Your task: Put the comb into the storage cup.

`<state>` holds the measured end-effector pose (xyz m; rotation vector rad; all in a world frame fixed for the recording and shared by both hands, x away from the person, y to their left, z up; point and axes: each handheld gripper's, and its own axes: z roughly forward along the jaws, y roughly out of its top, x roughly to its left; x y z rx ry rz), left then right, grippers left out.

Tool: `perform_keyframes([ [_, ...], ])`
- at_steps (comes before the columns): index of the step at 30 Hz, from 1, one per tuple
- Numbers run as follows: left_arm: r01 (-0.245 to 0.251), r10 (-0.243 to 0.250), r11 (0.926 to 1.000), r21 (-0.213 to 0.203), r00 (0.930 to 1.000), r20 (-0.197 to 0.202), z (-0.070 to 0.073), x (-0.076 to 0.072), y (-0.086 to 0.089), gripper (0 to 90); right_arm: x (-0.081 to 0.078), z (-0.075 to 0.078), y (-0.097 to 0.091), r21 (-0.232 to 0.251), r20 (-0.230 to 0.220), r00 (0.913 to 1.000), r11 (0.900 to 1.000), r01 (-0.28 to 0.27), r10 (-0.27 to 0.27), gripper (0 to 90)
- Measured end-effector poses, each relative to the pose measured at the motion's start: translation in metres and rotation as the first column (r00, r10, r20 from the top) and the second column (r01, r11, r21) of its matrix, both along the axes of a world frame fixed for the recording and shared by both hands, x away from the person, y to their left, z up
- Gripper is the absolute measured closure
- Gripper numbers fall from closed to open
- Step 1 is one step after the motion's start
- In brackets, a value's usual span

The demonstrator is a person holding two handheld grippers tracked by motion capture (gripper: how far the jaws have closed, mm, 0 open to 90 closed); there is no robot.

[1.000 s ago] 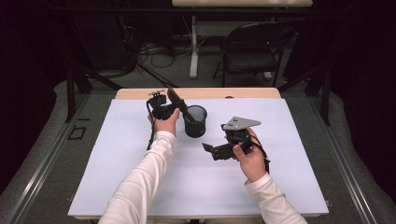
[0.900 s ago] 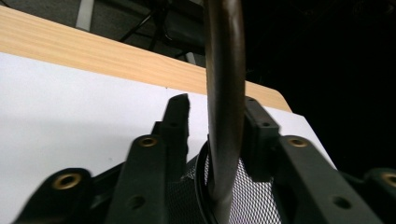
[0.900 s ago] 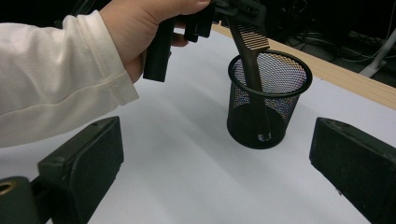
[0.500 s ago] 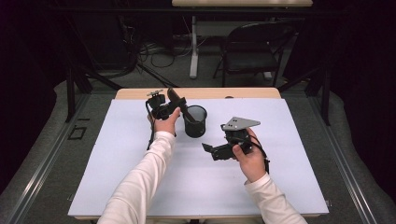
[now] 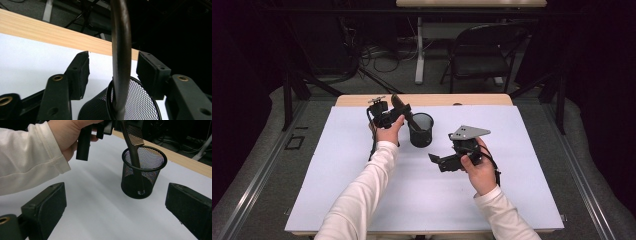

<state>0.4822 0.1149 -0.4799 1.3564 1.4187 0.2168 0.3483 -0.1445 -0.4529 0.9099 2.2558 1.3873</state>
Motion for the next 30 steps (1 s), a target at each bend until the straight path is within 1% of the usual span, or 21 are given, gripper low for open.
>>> perform_keyframes([
  [2, 0.006, -0.006, 1.0000, 0.006, 1.0000, 0.005, 0.001, -0.001, 0.001, 42.4, 0.000, 0.000, 0.000, 0.000, 0.000, 1.0000, 1.0000, 0.000, 0.000, 3.4],
  [3, 0.007, -0.007, 0.9999, -0.007, 0.9999, 0.008, 0.001, -0.001, 0.001, 41.4, 0.000, 0.000, 0.000, -0.001, -0.001, 1.0000, 1.0000, 0.000, 0.000, 3.4],
  [4, 0.010, -0.010, 0.9999, -0.008, 0.9999, 0.007, 0.002, -0.001, 0.001, 40.0, 0.000, 0.000, 0.000, -0.003, -0.002, 1.0000, 1.0000, 0.000, 0.000, 3.4],
  [6, 0.005, -0.005, 1.0000, 0.006, 0.9997, 0.022, 0.004, -0.002, 0.003, 39.2, 0.000, 0.000, 0.000, -0.004, -0.003, 1.0000, 1.0000, 0.000, 0.000, 3.4],
  [9, 0.005, -0.005, 1.0000, 0.000, 0.9995, 0.033, 0.006, -0.002, 0.004, 35.4, 0.000, -0.001, 0.000, -0.005, -0.003, 1.0000, 1.0000, 0.000, 0.000, 3.5],
  [13, 0.007, -0.007, 1.0000, -0.002, 0.9993, 0.036, 0.009, -0.004, 0.008, 33.1, 0.000, -0.001, 0.000, -0.008, 0.000, 1.0000, 1.0000, -0.001, 0.001, 3.6],
  [14, 0.010, -0.011, 0.9999, 0.005, 0.9992, 0.038, 0.010, -0.004, 0.009, 33.0, 0.000, -0.001, 0.001, -0.007, 0.000, 1.0000, 1.0000, -0.002, 0.002, 3.6],
  [15, 0.005, -0.005, 1.0000, -0.003, 0.9993, 0.038, 0.011, -0.005, 0.009, 32.9, 0.000, -0.001, 0.001, -0.007, -0.002, 1.0000, 1.0000, -0.002, 0.002, 3.5],
  [16, 0.008, -0.008, 1.0000, 0.005, 0.9991, 0.042, 0.012, -0.005, 0.010, 32.6, 0.000, -0.001, 0.001, -0.008, -0.002, 1.0000, 1.0000, -0.002, 0.002, 3.6],
  [18, 0.009, -0.010, 0.9999, 0.006, 0.9987, 0.049, 0.013, -0.006, 0.012, 32.1, 0.000, -0.001, 0.001, -0.007, -0.002, 1.0000, 1.0000, -0.002, 0.002, 3.6],
  [22, -0.006, 0.005, 1.0000, 0.002, 0.9980, 0.063, 0.017, -0.007, 0.016, 31.6, 0.000, -0.001, 0.001, -0.008, -0.002, 1.0000, 1.0000, -0.001, 0.001, 3.6],
  [23, -0.006, 0.006, 0.9999, 0.008, 0.9980, 0.063, 0.018, -0.007, 0.017, 31.5, 0.000, -0.001, 0.001, -0.008, -0.002, 1.0000, 1.0000, 0.000, 0.000, 3.6],
  [26, -0.021, 0.020, 0.9998, 0.006, 0.9973, 0.070, 0.019, -0.008, 0.020, 30.8, 0.000, -0.001, 0.001, -0.008, -0.004, 1.0000, 1.0000, -0.001, 0.001, 3.6],
  [30, -0.028, 0.027, 0.9996, 0.005, 0.9972, 0.069, 0.021, -0.008, 0.024, 30.6, 0.000, -0.002, 0.001, -0.008, -0.005, 1.0000, 1.0000, -0.001, 0.001, 3.6],
])
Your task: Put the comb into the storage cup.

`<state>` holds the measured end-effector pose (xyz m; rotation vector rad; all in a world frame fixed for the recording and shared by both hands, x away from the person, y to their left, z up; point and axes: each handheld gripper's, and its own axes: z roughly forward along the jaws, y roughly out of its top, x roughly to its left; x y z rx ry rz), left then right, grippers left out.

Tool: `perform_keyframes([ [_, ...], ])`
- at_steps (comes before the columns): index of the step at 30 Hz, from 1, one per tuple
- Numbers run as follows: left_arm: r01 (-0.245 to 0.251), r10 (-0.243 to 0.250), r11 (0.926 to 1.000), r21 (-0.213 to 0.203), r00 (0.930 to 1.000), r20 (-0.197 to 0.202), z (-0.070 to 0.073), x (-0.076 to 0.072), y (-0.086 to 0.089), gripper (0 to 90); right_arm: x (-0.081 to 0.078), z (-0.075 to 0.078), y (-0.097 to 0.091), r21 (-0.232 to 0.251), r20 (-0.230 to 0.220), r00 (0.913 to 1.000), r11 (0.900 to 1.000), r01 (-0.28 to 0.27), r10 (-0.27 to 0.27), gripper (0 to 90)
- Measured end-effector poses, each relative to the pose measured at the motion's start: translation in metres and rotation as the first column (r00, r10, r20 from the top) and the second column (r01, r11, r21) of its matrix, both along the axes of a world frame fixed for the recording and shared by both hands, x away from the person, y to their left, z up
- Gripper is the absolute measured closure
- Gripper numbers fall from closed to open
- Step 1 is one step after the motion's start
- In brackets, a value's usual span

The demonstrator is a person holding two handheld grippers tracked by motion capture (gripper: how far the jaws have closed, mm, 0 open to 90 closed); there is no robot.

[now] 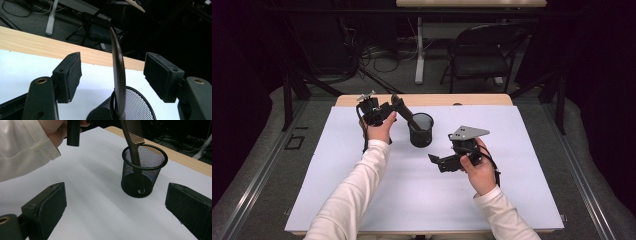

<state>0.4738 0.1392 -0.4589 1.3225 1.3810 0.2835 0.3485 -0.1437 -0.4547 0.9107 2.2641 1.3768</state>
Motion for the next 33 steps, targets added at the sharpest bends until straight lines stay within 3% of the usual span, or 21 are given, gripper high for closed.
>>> perform_keyframes([
  [6, -0.012, 0.012, 0.9998, -0.013, 0.9997, 0.021, 0.004, -0.002, 0.008, 29.7, 0.000, 0.000, 0.000, 0.001, -0.001, 1.0000, 1.0000, 0.000, 0.000, 3.6],
  [11, -0.023, 0.022, 0.9995, 0.021, 0.9988, 0.043, 0.009, -0.004, 0.011, 28.6, 0.000, 0.000, 0.000, 0.000, -0.002, 1.0000, 1.0000, 0.001, -0.001, 3.6],
  [20, 0.003, -0.003, 0.9998, 0.019, 0.9997, 0.024, 0.013, -0.006, 0.017, 28.7, 0.000, -0.001, 0.000, -0.003, -0.002, 1.0000, 1.0000, 0.001, -0.001, 3.6],
  [25, 0.012, -0.014, 0.9983, 0.057, 0.9997, 0.022, 0.016, -0.010, 0.019, 28.7, 0.001, -0.001, 0.000, -0.002, -0.002, 1.0000, 1.0000, 0.002, -0.002, 3.6],
  [33, 0.038, -0.040, 0.9977, 0.056, 0.9986, 0.035, 0.023, -0.018, 0.020, 29.1, 0.001, -0.002, 0.000, -0.005, 0.000, 1.0000, 1.0000, 0.003, -0.003, 3.6],
])
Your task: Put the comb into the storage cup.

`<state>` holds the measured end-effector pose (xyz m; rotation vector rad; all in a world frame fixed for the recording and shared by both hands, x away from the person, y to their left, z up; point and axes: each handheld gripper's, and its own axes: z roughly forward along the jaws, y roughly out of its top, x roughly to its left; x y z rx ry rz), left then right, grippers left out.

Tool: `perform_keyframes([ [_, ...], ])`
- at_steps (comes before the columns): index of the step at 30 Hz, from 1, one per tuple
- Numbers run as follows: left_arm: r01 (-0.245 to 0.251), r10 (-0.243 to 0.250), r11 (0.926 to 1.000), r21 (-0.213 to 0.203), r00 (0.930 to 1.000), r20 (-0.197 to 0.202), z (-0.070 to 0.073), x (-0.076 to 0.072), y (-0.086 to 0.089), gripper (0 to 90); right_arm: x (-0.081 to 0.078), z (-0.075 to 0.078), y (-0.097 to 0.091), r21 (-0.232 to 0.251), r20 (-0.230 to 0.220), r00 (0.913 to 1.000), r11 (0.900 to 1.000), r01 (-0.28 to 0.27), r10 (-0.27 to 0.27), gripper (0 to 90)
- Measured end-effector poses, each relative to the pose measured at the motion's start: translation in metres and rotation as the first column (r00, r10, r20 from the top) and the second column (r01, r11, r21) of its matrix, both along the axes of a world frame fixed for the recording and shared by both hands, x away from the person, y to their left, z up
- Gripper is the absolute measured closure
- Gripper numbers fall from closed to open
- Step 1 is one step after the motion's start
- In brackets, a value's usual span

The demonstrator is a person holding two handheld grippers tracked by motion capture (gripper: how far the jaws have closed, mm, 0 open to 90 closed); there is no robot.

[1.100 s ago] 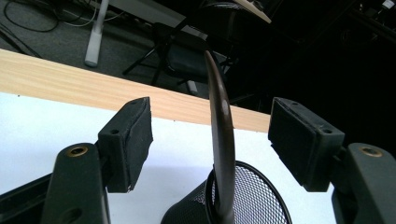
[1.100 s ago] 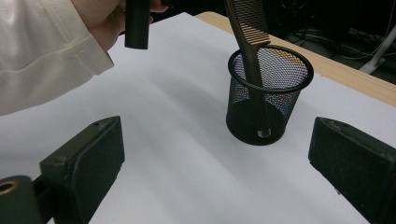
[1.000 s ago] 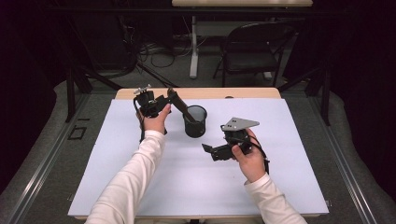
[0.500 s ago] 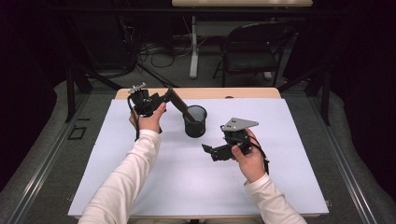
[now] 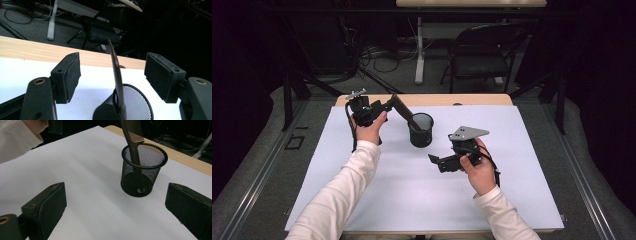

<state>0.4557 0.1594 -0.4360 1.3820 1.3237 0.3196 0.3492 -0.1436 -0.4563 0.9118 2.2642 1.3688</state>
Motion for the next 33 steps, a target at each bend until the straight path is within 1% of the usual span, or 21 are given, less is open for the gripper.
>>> perform_keyframes([
  [1, 0.001, -0.001, 1.0000, 0.000, 1.0000, 0.004, 0.0005, -0.0006, -0.0001, 29.1, 0.0000, 0.0000, -0.0001, 0.001, 0.000, 1.0000, 1.0000, 0.000, 0.000, 3.6],
  [4, 0.012, -0.012, 0.9995, 0.030, 0.9998, 0.014, 0.0026, -0.0031, 0.0005, 29.1, -0.0001, 0.0001, -0.0001, 0.003, -0.001, 1.0000, 1.0000, 0.000, 0.000, 3.6],
  [8, 0.024, -0.025, 0.9991, 0.036, 0.9996, 0.014, 0.0044, -0.0055, 0.0011, 29.1, -0.0002, 0.0001, 0.0001, 0.002, 0.001, 1.0000, 1.0000, -0.001, 0.001, 3.6],
  [12, 0.033, -0.034, 0.9985, 0.045, 0.9991, 0.024, 0.0065, -0.0076, 0.0015, 29.1, -0.0001, 0.0000, 0.0000, 0.001, 0.001, 1.0000, 1.0000, 0.001, -0.001, 3.6],
  [15, 0.032, -0.034, 0.9975, 0.062, 0.9990, 0.029, 0.0072, -0.0082, 0.0019, 29.1, -0.0002, 0.0001, 0.0002, 0.001, 0.001, 1.0000, 1.0000, 0.000, 0.000, 3.6],
  [18, 0.037, -0.040, 0.9968, 0.071, 0.9988, 0.028, 0.0076, -0.0083, 0.0026, 29.1, -0.0001, 0.0001, -0.0001, 0.002, 0.002, 1.0000, 1.0000, 0.002, -0.002, 3.6],
  [21, 0.031, -0.036, 0.9942, 0.103, 0.9984, 0.044, 0.0084, -0.0082, 0.0038, 29.1, -0.0004, 0.0003, -0.0002, 0.004, 0.000, 1.0000, 1.0000, 0.002, -0.002, 3.6],
  [24, 0.031, -0.036, 0.9934, 0.110, 0.9984, 0.044, 0.0088, -0.0084, 0.0047, 28.7, -0.0004, 0.0002, 0.0000, 0.003, 0.001, 1.0000, 1.0000, 0.002, -0.002, 3.6],
  [26, 0.036, -0.042, 0.9918, 0.123, 0.9980, 0.046, 0.0090, -0.0083, 0.0053, 27.3, -0.0005, 0.0002, 0.0000, 0.004, 0.004, 1.0000, 1.0000, 0.002, -0.002, 3.6],
  [28, 0.036, -0.044, 0.9886, 0.146, 0.9978, 0.049, 0.0092, -0.0083, 0.0057, 27.1, -0.0004, 0.0004, -0.0003, 0.005, 0.005, 1.0000, 1.0000, 0.002, -0.002, 3.6],
  [31, 0.047, -0.058, 0.9828, 0.178, 0.9968, 0.055, 0.0091, -0.0079, 0.0063, 27.3, -0.0003, 0.0002, -0.0004, 0.004, 0.006, 1.0000, 1.0000, 0.003, -0.003, 3.6],
  [33, 0.052, -0.066, 0.9775, 0.204, 0.9960, 0.061, 0.0095, -0.0082, 0.0058, 27.7, -0.0004, -0.0002, -0.0001, 0.003, 0.004, 1.0000, 1.0000, 0.003, -0.003, 3.6],
])
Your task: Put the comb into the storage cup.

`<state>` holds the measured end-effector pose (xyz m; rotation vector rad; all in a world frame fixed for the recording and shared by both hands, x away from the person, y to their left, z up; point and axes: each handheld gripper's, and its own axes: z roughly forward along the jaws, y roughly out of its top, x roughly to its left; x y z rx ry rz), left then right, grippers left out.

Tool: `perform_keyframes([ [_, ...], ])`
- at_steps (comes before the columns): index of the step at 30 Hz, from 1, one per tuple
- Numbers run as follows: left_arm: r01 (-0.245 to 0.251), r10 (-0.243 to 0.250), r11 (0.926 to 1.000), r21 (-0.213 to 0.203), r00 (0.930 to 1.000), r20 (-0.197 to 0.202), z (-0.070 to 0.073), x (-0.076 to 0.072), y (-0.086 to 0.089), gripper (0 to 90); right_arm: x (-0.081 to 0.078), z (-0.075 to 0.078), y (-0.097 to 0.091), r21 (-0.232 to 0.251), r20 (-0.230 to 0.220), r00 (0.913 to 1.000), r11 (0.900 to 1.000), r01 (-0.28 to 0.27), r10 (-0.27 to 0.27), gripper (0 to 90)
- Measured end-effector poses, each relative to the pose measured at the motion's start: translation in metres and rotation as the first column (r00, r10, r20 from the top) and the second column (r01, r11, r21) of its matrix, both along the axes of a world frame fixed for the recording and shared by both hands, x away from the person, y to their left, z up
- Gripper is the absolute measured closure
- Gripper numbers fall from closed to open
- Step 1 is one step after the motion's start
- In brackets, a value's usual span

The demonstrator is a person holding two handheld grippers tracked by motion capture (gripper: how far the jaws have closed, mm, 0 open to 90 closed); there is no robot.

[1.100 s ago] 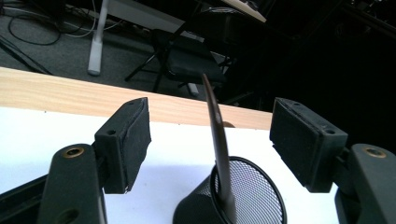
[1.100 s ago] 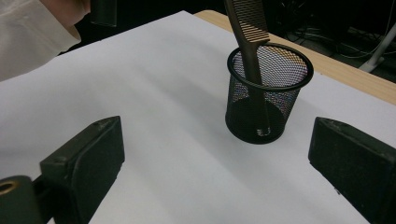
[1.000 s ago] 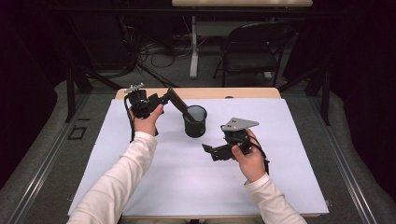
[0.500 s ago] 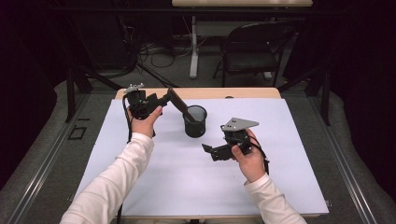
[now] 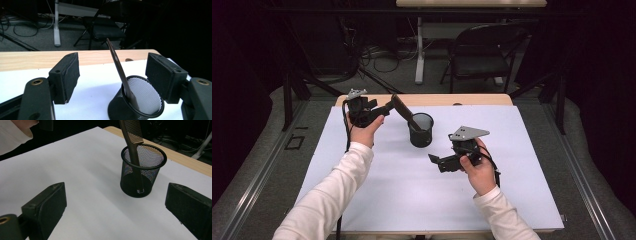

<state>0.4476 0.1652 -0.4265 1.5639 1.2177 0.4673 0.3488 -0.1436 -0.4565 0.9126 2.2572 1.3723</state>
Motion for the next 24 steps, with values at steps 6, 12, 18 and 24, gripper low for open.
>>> perform_keyframes([
  [6, 0.023, -0.024, 0.9982, 0.056, 0.9996, 0.017, 0.002, -0.003, -0.002, 28.1, 0.000, 0.000, 0.000, 0.000, 0.000, 1.0000, 1.0000, 0.000, 0.000, 3.7],
  [12, 0.068, -0.068, 0.9937, 0.089, 0.9977, -0.009, 0.004, -0.005, -0.003, 27.0, 0.000, 0.000, 0.000, 0.002, 0.000, 1.0000, 1.0000, 0.002, -0.002, 3.9],
  [18, 0.101, -0.100, 0.9888, 0.110, 0.9949, -0.015, 0.005, -0.007, -0.005, 24.8, 0.000, 0.000, -0.001, 0.001, 0.000, 1.0000, 1.0000, 0.003, -0.003, 3.9],
  [24, 0.152, -0.150, 0.9821, 0.111, 0.9883, -0.024, 0.008, -0.011, -0.007, 19.5, 0.000, 0.001, -0.001, 0.002, 0.001, 1.0000, 1.0000, 0.005, -0.005, 4.0],
])
